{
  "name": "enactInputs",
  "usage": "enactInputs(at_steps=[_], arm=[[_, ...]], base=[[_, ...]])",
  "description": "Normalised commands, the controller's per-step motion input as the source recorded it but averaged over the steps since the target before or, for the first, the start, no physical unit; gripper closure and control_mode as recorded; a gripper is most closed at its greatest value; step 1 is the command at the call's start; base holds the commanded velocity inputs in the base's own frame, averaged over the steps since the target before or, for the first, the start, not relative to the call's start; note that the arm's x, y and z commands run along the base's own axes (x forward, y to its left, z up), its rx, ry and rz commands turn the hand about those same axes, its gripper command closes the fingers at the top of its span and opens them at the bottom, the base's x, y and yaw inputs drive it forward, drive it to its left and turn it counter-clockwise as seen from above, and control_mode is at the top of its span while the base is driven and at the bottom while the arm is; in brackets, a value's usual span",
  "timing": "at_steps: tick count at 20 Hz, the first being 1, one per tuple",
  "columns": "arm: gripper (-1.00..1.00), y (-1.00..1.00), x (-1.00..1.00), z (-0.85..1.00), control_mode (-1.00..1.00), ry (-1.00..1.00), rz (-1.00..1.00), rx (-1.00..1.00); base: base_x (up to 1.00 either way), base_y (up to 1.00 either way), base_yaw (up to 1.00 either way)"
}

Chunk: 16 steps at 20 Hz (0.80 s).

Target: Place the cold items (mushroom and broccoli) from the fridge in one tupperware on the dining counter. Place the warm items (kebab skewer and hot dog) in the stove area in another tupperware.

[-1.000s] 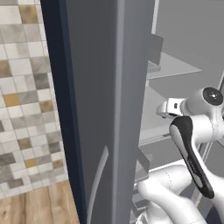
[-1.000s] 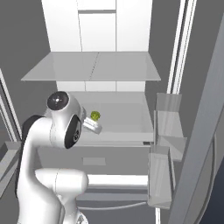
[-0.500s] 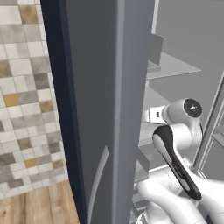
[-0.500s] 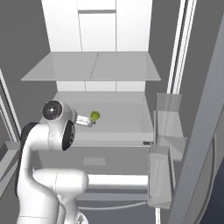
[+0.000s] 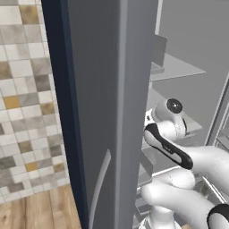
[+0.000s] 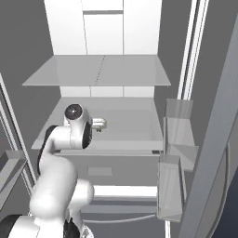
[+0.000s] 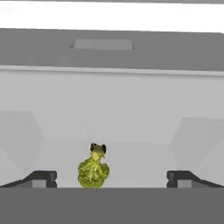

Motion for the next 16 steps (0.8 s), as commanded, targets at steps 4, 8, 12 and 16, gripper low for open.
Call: enactInputs(at_steps=[4, 8, 12, 16], arm=[[-1.0, -0.07, 0.86, -0.11, -1.0, 0.35, -0.04, 0.02], [-1.0, -0.26, 0.57, -0.59, -1.0, 0.02, -0.03, 0.25], [-1.0, -0.23, 0.4, -0.85, -1.0, -0.08, -0.01, 0.29], [-1.0, 0.09, 0.31, -0.5, -1.0, -0.12, 0.0, 0.11]], base=[[0.0, 0.0, 0.0], [0.0, 0.0, 0.0], [0.0, 0.0, 0.0], [0.0, 0.0, 0.0]])
